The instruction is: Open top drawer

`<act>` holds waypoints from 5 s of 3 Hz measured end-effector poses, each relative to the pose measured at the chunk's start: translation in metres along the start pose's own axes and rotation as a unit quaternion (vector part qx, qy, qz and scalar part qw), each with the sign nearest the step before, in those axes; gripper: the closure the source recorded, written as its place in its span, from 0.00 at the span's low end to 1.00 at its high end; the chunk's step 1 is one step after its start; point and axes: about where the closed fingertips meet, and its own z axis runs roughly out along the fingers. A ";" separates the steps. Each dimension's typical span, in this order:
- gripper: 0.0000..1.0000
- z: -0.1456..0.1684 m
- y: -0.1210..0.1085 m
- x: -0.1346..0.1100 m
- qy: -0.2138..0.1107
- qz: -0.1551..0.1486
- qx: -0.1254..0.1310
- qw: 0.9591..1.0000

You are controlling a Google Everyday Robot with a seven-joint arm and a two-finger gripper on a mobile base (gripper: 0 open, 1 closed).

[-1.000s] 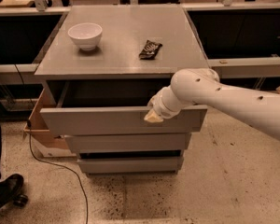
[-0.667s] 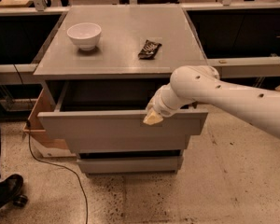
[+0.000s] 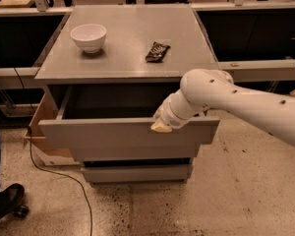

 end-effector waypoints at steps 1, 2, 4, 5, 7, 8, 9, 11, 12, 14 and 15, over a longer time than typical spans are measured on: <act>0.82 -0.001 0.002 0.000 0.000 0.000 -0.002 1.000; 0.58 -0.008 0.022 -0.001 -0.002 0.001 -0.032 0.999; 0.12 -0.016 0.048 -0.003 -0.003 0.003 -0.071 0.997; 0.00 -0.041 0.110 -0.008 -0.006 0.007 -0.166 0.986; 0.00 -0.056 0.167 -0.010 -0.006 0.018 -0.264 0.964; 0.00 -0.068 0.137 -0.012 0.004 0.004 -0.223 0.975; 0.00 -0.080 0.111 -0.014 0.010 -0.007 -0.187 0.982; 0.00 -0.041 0.100 0.004 0.004 0.016 -0.169 0.986; 0.00 -0.025 0.106 0.016 0.007 0.028 -0.177 0.984; 0.58 -0.039 0.128 0.012 0.006 0.027 -0.204 0.979; 0.81 -0.040 0.128 0.011 0.006 0.027 -0.204 0.978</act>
Offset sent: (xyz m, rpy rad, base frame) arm -0.1859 0.0028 0.0409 0.0625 0.4602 0.2228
